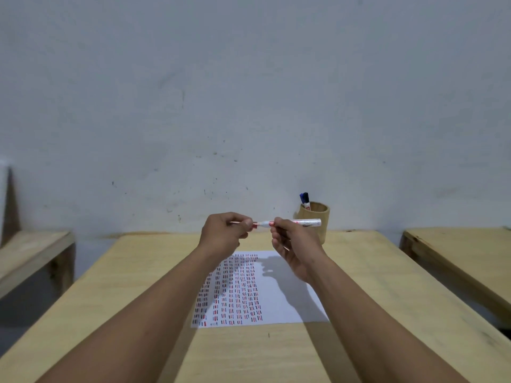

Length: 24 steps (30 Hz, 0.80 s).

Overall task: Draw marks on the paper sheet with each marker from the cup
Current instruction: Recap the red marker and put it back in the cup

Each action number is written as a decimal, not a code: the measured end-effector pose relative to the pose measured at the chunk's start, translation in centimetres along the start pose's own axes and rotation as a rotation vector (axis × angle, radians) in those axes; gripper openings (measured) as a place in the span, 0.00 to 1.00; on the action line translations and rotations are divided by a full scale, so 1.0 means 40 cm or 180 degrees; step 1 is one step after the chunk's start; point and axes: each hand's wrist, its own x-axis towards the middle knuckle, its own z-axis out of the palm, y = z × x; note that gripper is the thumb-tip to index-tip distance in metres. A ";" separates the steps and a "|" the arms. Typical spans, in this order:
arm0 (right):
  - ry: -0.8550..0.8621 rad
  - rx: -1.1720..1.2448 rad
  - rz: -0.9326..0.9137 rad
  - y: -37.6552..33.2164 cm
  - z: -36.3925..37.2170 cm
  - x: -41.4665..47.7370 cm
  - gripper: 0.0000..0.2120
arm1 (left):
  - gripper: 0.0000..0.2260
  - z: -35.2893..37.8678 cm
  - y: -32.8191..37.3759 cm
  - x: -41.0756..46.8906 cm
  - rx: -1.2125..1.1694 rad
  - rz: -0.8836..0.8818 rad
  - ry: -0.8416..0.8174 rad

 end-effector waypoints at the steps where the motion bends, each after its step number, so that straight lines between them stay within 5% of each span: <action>1: -0.0005 0.0004 -0.0018 -0.005 -0.003 -0.005 0.07 | 0.03 0.006 0.007 -0.004 -0.0034 -0.0012 -0.0006; 10: -0.0178 0.0124 -0.0017 -0.034 -0.006 -0.027 0.11 | 0.06 0.024 0.042 -0.006 -0.0117 -0.0059 0.0207; 17: -0.0198 0.0187 -0.0048 -0.042 0.007 -0.040 0.04 | 0.07 0.027 0.064 -0.009 -0.0019 0.0209 0.0077; 24: 0.0349 0.0455 0.0053 -0.033 0.019 -0.031 0.04 | 0.06 0.057 0.078 -0.032 0.0269 0.0541 0.0126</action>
